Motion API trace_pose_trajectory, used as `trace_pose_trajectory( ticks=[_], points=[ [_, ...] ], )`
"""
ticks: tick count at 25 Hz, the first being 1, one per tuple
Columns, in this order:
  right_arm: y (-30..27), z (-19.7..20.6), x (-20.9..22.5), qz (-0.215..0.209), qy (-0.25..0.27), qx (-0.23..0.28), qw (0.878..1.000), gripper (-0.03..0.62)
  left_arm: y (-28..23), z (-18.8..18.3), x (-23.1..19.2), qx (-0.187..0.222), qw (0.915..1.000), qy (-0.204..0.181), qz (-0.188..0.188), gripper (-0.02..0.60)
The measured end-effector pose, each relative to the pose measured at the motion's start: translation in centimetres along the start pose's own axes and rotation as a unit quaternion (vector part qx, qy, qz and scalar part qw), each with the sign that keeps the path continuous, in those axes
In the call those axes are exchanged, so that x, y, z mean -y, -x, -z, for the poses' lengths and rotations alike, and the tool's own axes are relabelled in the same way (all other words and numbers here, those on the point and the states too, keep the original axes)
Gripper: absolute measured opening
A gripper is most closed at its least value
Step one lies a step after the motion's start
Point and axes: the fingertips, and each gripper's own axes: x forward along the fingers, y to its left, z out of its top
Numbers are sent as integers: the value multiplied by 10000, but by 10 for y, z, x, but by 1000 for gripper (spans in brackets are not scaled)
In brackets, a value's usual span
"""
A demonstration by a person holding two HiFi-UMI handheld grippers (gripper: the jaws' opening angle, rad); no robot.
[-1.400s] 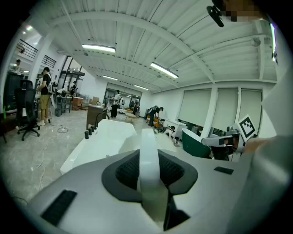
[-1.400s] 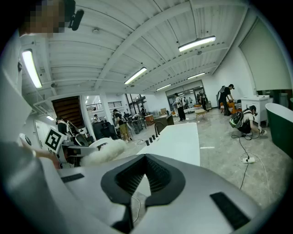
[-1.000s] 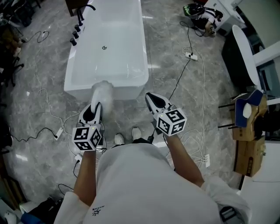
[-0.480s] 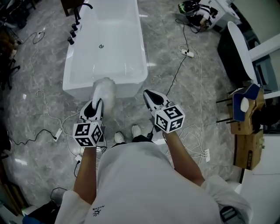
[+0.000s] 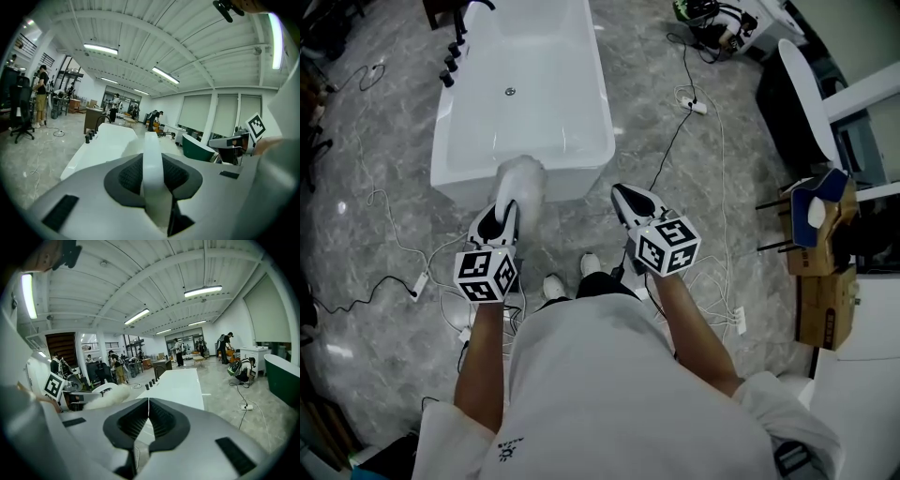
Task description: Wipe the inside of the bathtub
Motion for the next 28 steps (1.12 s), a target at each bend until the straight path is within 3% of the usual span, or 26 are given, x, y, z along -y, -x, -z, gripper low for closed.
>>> trace_pose_trajectory(
  ticks=[16,28],
  points=[
    [-30,-6,29,38,-315,-12,9995,20,-38,-13,-7,-45,9999,-65,69,100],
    [-93,-16,118,-235,-495,-288,9981,20,-133,-21,-8,-445,9988,-82,-178,100]
  ],
)
